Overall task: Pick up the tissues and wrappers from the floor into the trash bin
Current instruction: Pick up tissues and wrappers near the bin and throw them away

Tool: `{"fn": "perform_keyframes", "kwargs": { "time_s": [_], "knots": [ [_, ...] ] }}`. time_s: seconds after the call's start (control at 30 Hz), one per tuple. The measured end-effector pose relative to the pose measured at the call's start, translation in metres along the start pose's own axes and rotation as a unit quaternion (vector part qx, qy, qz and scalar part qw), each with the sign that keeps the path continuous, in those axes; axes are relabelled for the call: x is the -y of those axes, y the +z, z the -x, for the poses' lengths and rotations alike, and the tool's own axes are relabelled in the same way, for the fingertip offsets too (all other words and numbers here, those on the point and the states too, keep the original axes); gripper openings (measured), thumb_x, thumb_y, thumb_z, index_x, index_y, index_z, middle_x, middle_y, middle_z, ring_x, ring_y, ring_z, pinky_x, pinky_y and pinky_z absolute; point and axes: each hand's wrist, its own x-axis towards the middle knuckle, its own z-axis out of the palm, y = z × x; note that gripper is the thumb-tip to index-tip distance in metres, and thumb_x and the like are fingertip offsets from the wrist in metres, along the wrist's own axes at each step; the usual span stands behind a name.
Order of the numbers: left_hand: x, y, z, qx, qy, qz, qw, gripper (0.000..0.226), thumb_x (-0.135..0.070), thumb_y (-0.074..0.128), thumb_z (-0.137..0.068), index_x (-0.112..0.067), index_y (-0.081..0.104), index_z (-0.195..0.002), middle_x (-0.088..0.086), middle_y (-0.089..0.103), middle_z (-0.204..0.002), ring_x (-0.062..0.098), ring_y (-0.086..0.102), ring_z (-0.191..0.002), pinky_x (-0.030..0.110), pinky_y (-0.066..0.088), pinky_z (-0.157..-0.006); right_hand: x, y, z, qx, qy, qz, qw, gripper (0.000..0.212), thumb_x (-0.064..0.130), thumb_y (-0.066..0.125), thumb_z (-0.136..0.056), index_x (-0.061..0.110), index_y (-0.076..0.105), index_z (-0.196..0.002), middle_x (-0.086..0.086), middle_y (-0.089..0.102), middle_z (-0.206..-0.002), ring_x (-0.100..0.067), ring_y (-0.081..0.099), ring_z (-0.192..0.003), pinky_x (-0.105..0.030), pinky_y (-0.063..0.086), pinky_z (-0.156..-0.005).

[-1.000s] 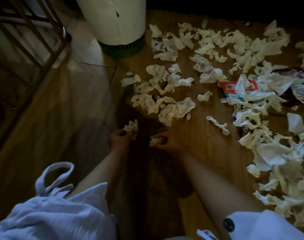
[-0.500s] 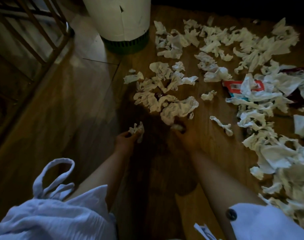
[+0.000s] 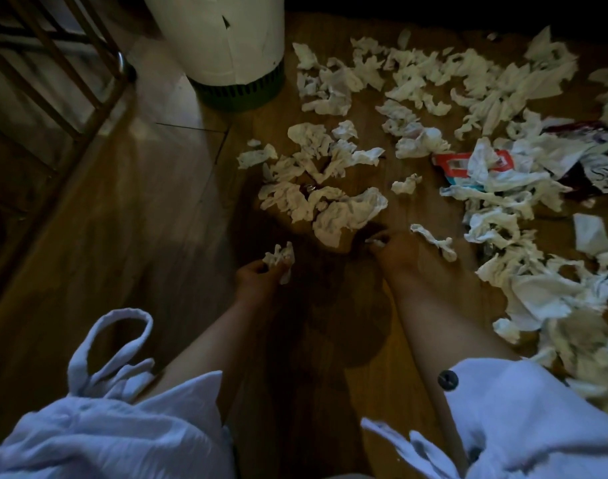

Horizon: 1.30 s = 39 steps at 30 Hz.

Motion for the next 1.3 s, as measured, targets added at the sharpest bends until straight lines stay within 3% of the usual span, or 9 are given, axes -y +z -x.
{"fn": "perform_keyframes", "kwargs": {
  "time_s": [0.17, 0.27, 0.4, 0.5, 0.63, 0.83, 1.03, 1.17, 1.3],
  "knots": [
    [0.001, 0.011, 0.002, 0.003, 0.016, 0.002, 1.0, 0.051, -0.025, 0.065, -0.085, -0.003, 0.052, -0.129, 0.019, 0.061, -0.122, 0.027, 0.061, -0.101, 0.026, 0.049, -0.064, -0.032, -0.04, -0.002, -0.134, 0.022, 0.019, 0.991, 0.028, 0.02, 0.068, -0.081, 0.002, 0.069, -0.103, -0.017, 0.056, -0.122, -0.029, 0.055, -0.11, -0.014, 0.028, -0.078],
    [0.0, 0.014, 0.002, 0.007, 0.01, -0.007, 1.0, 0.055, -0.03, 0.066, -0.083, -0.004, 0.051, -0.13, 0.017, 0.059, -0.124, 0.029, 0.06, -0.11, 0.028, 0.052, -0.07, -0.045, -0.058, -0.004, -0.105, 0.055, 0.072, 0.99, 0.028, 0.017, 0.071, -0.079, 0.0, 0.069, -0.101, -0.019, 0.058, -0.122, -0.028, 0.054, -0.109, -0.021, 0.032, -0.081],
    [-0.005, 0.015, 0.005, 0.02, 0.015, -0.007, 1.0, 0.048, -0.024, 0.062, -0.086, -0.004, 0.052, -0.129, 0.015, 0.06, -0.123, 0.025, 0.061, -0.103, 0.025, 0.05, -0.068, -0.043, -0.057, 0.009, -0.056, 0.03, 0.071, 0.995, 0.022, 0.013, 0.072, -0.078, -0.004, 0.071, -0.093, -0.02, 0.07, -0.095, -0.021, 0.06, -0.077, -0.022, 0.037, -0.064],
    [-0.011, 0.012, 0.008, 0.022, 0.021, -0.012, 0.999, 0.045, -0.022, 0.061, -0.088, -0.003, 0.052, -0.128, 0.014, 0.06, -0.12, 0.02, 0.061, -0.092, 0.023, 0.048, -0.062, -0.034, -0.046, 0.02, -0.03, 0.041, 0.037, 0.998, 0.024, 0.019, 0.068, -0.081, 0.003, 0.071, -0.1, -0.017, 0.07, -0.1, -0.022, 0.063, -0.086, -0.023, 0.039, -0.069],
    [-0.023, 0.006, 0.008, -0.005, 0.025, -0.017, 1.0, 0.053, -0.025, 0.065, -0.085, -0.005, 0.05, -0.131, 0.016, 0.058, -0.127, 0.03, 0.059, -0.113, 0.036, 0.051, -0.085, -0.01, -0.036, 0.029, -0.037, 0.042, -0.032, 0.998, 0.028, 0.019, 0.07, -0.081, 0.003, 0.07, -0.103, -0.016, 0.07, -0.103, -0.025, 0.063, -0.094, -0.023, 0.038, -0.073],
    [-0.034, 0.004, 0.009, 0.003, 0.04, -0.02, 0.999, 0.047, -0.025, 0.062, -0.087, -0.005, 0.052, -0.129, 0.016, 0.061, -0.121, 0.023, 0.063, -0.093, 0.022, 0.045, -0.057, 0.024, -0.025, 0.031, -0.046, 0.046, -0.125, 0.99, 0.028, 0.015, 0.072, -0.079, -0.002, 0.07, -0.101, -0.017, 0.07, -0.101, -0.013, 0.058, -0.083, 0.003, 0.037, -0.051],
    [-0.089, 0.001, 0.01, 0.001, 0.052, -0.024, 0.998, 0.054, -0.028, 0.062, -0.087, -0.011, 0.046, -0.135, 0.01, 0.056, -0.129, 0.026, 0.058, -0.113, 0.029, 0.048, -0.079, 0.08, -0.026, 0.027, -0.007, 0.092, -0.193, 0.977, 0.038, 0.027, 0.071, -0.08, 0.006, 0.065, -0.112, -0.009, 0.066, -0.113, -0.021, 0.061, -0.101, -0.031, 0.048, -0.085],
    [-0.149, -0.011, 0.037, 0.007, 0.024, 0.046, 0.999, 0.049, -0.025, 0.066, -0.084, -0.01, 0.051, -0.128, 0.008, 0.06, -0.118, 0.025, 0.06, -0.11, 0.033, 0.05, -0.089, 0.148, -0.044, 0.035, 0.011, 0.114, -0.237, 0.965, 0.034, 0.024, 0.071, -0.08, 0.006, 0.063, -0.108, -0.007, 0.063, -0.11, -0.021, 0.061, -0.099, -0.032, 0.049, -0.084],
    [-0.213, -0.033, 0.062, 0.042, 0.049, 0.05, 0.997, 0.024, -0.018, 0.07, -0.081, -0.011, 0.065, -0.103, 0.006, 0.068, -0.095, 0.02, 0.065, -0.093, 0.029, 0.055, -0.074, 0.229, -0.074, 0.04, 0.04, 0.098, -0.249, 0.963, 0.03, 0.021, 0.071, -0.08, 0.007, 0.065, -0.106, -0.005, 0.066, -0.101, -0.016, 0.062, -0.092, -0.025, 0.052, -0.074]
  ]
}}
